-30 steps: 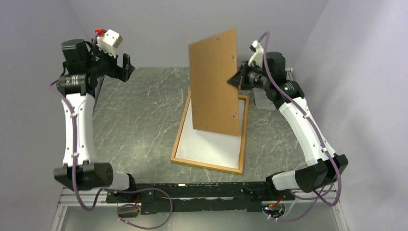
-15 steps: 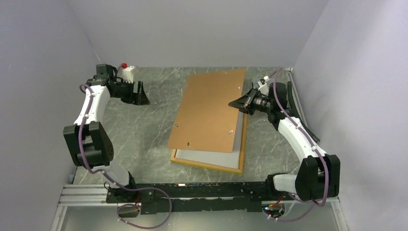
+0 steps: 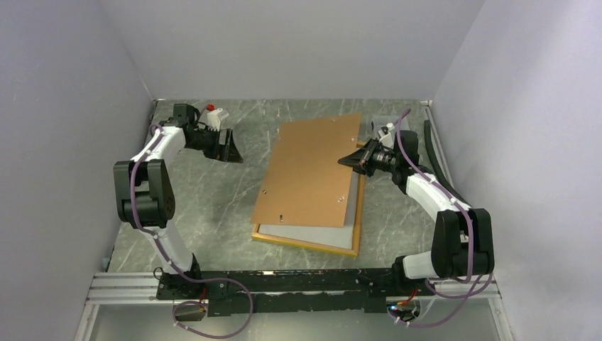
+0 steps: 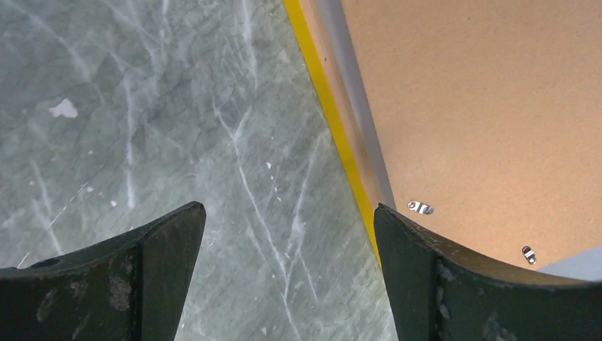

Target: Put the photo into the frame

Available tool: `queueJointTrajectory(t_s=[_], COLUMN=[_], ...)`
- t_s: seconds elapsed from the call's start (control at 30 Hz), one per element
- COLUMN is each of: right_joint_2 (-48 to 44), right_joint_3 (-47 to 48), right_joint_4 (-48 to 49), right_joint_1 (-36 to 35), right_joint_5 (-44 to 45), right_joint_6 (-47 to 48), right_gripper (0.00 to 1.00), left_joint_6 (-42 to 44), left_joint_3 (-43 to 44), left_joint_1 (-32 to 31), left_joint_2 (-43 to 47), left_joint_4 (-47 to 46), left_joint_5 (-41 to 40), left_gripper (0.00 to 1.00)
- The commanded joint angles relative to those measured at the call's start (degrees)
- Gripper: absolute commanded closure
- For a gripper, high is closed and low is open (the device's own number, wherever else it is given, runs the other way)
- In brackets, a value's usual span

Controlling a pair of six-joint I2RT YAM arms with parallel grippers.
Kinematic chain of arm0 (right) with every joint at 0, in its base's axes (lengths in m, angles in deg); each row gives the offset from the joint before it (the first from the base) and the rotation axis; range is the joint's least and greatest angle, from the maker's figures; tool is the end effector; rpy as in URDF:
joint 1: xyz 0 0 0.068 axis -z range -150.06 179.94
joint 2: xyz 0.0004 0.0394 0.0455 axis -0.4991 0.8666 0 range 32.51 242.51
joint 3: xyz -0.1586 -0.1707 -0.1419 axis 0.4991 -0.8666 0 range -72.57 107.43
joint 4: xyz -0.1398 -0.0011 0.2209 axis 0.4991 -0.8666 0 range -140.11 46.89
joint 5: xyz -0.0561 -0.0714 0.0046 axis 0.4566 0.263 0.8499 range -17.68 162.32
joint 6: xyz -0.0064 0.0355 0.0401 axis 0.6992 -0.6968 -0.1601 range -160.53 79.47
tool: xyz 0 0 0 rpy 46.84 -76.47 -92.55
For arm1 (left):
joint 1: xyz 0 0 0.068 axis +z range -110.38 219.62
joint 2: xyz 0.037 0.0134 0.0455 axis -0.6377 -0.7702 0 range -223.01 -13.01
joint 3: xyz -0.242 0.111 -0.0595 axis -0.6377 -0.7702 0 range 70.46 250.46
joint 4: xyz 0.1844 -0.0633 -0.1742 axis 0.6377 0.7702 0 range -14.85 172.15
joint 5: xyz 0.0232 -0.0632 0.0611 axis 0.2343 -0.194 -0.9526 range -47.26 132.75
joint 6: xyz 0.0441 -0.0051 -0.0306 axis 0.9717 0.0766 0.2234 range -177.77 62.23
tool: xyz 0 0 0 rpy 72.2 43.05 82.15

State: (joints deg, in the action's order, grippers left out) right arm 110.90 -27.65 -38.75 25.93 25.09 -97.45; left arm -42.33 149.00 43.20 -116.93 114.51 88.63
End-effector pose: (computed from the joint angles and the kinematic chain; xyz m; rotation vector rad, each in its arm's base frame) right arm 0.2876 0.0465 0.2393 0.4694 2.1999 1.4703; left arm 0.3735 -0.0022 0.2296 0.4810 2.3953 -0.9253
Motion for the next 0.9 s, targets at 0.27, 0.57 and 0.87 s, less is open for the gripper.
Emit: queueJointTrajectory(t_s=[0.27,0.57,0.87], right_joint_2=[0.58,2.99,4.04], right_joint_3=[-2.42,-4.44,-4.63], right_joint_4=[3.74,6.36,6.62], right_joint_1=[2.89,3.83,3.83], right_joint_5=[-5.88,-7.00,-5.65], right_joint_6=[4.63,4.09,5.60], right_gripper=[1.00,1.00,1.00], left_joint_6=[0.89,-0.43,0.14], left_joint_3=[0.97,0.73,-0.38], left_joint_1=[-4.87,-7.15,-9.38], left_joint_2=[-6.09,-6.30,-7.77], left_joint_4=[-2.50,-3.86,-5.33], left_joint_5=[0.75,-1.62,-3.71], left_gripper=[0.07,0.06,0.11])
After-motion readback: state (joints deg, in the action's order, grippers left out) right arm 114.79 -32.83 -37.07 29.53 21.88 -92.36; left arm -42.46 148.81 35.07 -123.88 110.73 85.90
